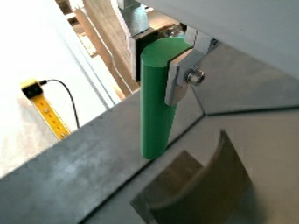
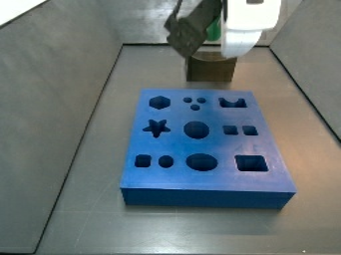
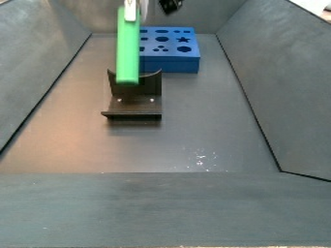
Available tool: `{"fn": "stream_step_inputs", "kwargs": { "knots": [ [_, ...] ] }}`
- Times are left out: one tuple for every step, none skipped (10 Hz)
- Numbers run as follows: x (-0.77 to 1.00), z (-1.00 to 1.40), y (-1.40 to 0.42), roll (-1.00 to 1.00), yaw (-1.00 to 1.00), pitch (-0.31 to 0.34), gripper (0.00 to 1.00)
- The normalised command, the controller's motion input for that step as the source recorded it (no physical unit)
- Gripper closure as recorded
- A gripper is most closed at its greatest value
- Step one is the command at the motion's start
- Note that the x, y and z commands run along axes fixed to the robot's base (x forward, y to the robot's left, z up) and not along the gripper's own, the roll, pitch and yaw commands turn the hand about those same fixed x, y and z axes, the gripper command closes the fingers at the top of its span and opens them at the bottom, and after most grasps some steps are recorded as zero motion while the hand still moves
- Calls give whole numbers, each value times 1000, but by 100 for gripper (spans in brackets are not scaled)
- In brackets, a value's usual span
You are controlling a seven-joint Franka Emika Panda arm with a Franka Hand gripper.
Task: Pick up the oval object. Move up. Place the oval object on the fixture. Regrasp the oval object. Move to above the board. Insert the oval object.
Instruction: Move to above the board.
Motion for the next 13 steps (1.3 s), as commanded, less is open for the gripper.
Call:
{"fn": "stream_step_inputs", "kwargs": {
  "knots": [
    [22, 1000, -176, -19, 33, -47, 100],
    [20, 1000, -156, -31, 2, -22, 100],
    [15, 995, -132, -39, -19, 6, 100],
    [3, 777, -78, -43, -32, 45, 100],
    [-2, 614, -46, -50, -35, 71, 100],
    [-6, 503, -30, -55, -30, 89, 100],
    [-12, 244, -18, -51, -7, 118, 100],
    [-735, 526, -1000, -584, 1000, 90, 100],
    [-726, 507, -1000, -571, 1000, 79, 100],
    [-717, 516, -1000, -558, 1000, 38, 100],
    [-710, 506, -1000, -552, 1000, 19, 100],
    [-689, 516, -1000, -532, 1000, -23, 100],
    [-689, 519, -1000, -525, 1000, -42, 100]
  ]
}}
